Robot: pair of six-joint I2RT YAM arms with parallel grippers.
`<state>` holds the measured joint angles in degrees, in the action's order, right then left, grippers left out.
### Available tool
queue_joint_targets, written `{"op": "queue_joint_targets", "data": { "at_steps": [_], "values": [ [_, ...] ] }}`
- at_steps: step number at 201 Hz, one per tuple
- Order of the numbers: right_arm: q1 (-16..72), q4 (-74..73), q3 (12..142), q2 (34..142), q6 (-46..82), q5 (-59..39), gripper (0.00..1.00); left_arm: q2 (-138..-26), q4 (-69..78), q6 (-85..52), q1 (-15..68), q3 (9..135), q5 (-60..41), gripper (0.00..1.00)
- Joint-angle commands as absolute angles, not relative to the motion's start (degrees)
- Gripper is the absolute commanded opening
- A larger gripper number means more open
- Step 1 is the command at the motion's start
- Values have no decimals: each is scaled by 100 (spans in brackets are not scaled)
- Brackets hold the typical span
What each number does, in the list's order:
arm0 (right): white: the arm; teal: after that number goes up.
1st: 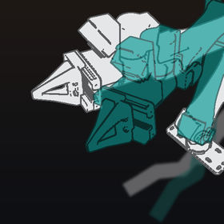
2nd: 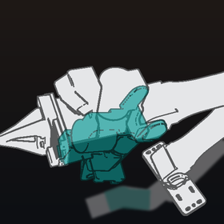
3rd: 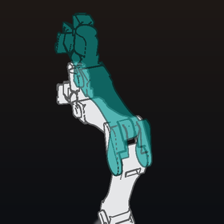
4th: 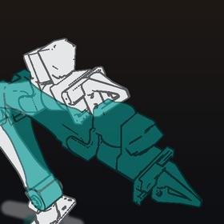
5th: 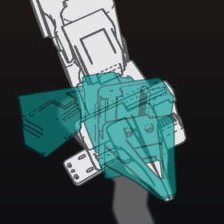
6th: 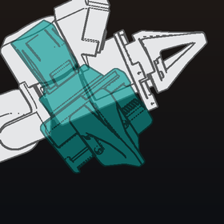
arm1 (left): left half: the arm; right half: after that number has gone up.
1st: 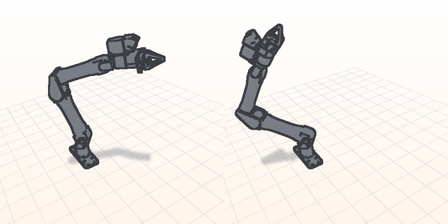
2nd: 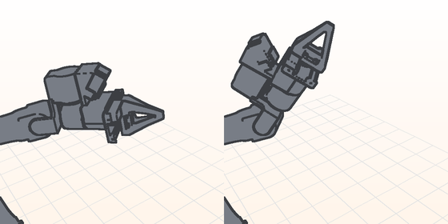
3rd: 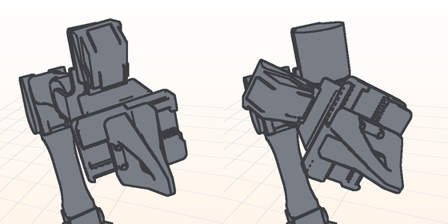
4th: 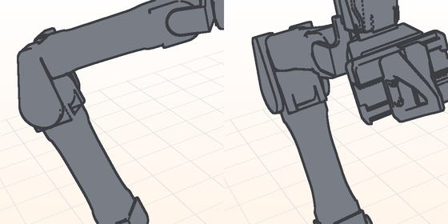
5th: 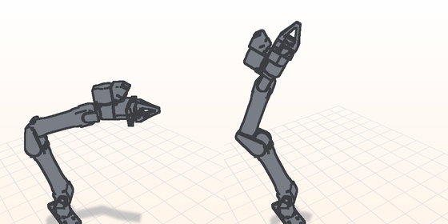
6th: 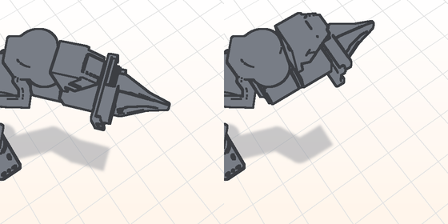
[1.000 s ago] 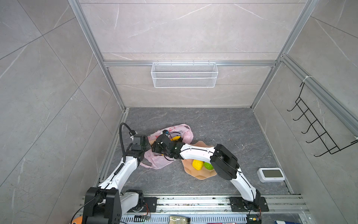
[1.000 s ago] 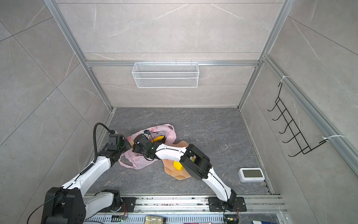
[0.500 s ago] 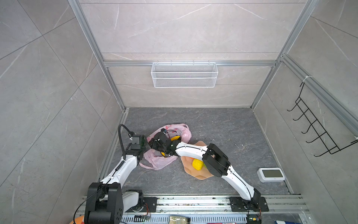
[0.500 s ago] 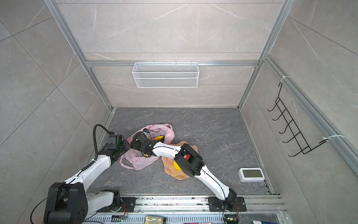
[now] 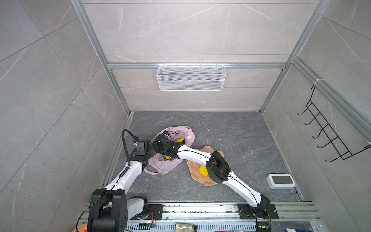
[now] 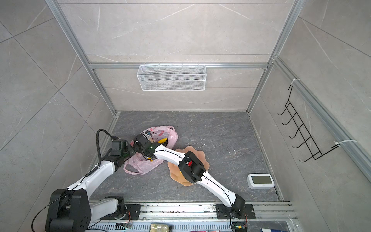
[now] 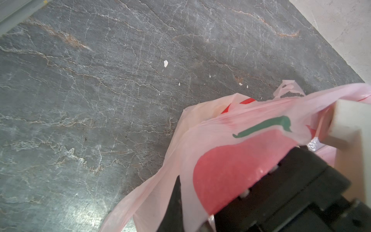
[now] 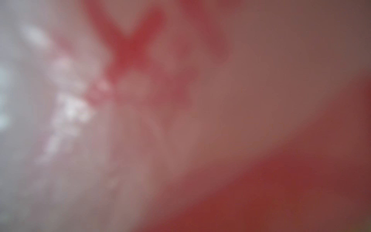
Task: Take the fake fruits out of the plastic bag
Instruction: 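Reach the right gripper down into the bag beside the banana, then close the right gripper on the cream pear in the bag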
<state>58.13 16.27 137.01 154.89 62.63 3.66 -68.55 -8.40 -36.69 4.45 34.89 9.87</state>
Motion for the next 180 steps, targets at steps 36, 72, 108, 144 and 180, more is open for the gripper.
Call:
{"op": "queue_joint_targets", "data": {
  "at_steps": [36,72,108,144,180],
  "values": [
    [5746,1660,12475,14728,5827,928,61,-6794,-793,-3707,421,3512,1015,0],
    [5748,1404,11703,14036,5581,1007,60,-6827,-783,-3666,415,3527,1019,0],
    [5739,1028,10830,13478,5346,1126,60,-6941,-783,-3631,416,3580,961,0],
    [5735,903,10471,13170,5075,1116,59,-7070,-741,-3595,415,3627,827,0],
    [5731,879,10433,12958,4771,920,59,-7236,-649,-3511,424,3685,534,0]
  ]
}}
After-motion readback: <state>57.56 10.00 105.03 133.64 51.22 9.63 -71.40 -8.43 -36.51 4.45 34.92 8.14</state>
